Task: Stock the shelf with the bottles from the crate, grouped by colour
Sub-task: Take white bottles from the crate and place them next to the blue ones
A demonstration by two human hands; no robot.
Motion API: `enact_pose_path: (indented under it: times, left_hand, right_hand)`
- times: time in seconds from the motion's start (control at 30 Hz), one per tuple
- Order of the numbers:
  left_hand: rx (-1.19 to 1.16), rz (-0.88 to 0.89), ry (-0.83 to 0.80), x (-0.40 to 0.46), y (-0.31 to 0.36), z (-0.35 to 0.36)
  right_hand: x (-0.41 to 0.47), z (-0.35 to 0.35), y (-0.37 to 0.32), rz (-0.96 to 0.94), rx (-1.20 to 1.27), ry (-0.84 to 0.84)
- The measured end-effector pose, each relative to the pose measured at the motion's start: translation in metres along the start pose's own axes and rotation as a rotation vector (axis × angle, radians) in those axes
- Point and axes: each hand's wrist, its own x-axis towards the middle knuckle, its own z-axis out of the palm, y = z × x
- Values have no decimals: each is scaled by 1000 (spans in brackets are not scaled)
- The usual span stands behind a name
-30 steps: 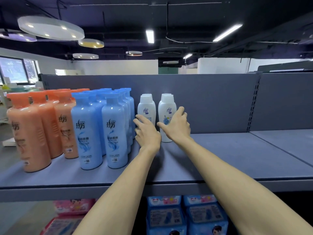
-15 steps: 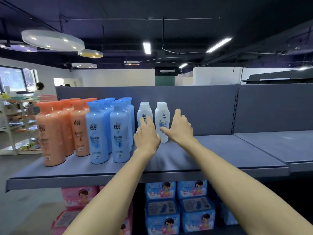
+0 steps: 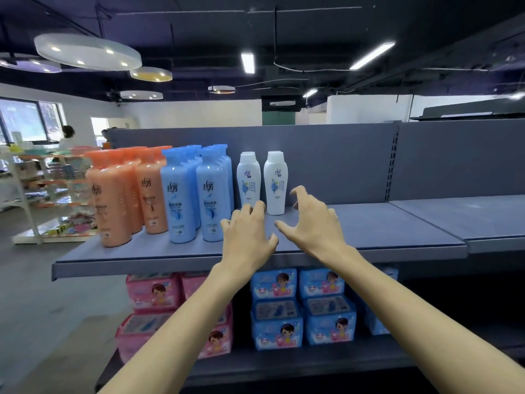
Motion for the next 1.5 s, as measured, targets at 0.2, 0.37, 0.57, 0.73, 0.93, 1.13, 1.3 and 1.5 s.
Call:
enact_pose_path:
  times: [0.2,0.37,0.57,0.73,0.93,1.13,1.3,1.5]
  left_hand:
    - [-2,1,-24,-41,-17,10]
    - [17,-17,-119,-100,-34,45]
    - [-34,-70,-298,-167,-46,114]
    - [-23,-137,-491,-236,-55,182]
    - [-8,-206,-693,-328,-70,255]
    - [-63,-348,-885,-405,-88,311]
    - [-131,-483,-1016,-473,-103,350]
    - [-59,-531,-1236,-545,-120,399]
  right_hand:
    - [-46,13,7,-74,-52,18]
    - [-108,48,33,-61,-64,-74]
    - [-181,117,70,4,-117,-264]
    - [-249,179,99,72,-149,-456]
    - [-333,241,135,202,-157,-666]
    - [-412,286,183,348,-195,-832]
    - [-481,318,218,418,-225,-1003]
    - [-552,368,255,557,-219,-1226]
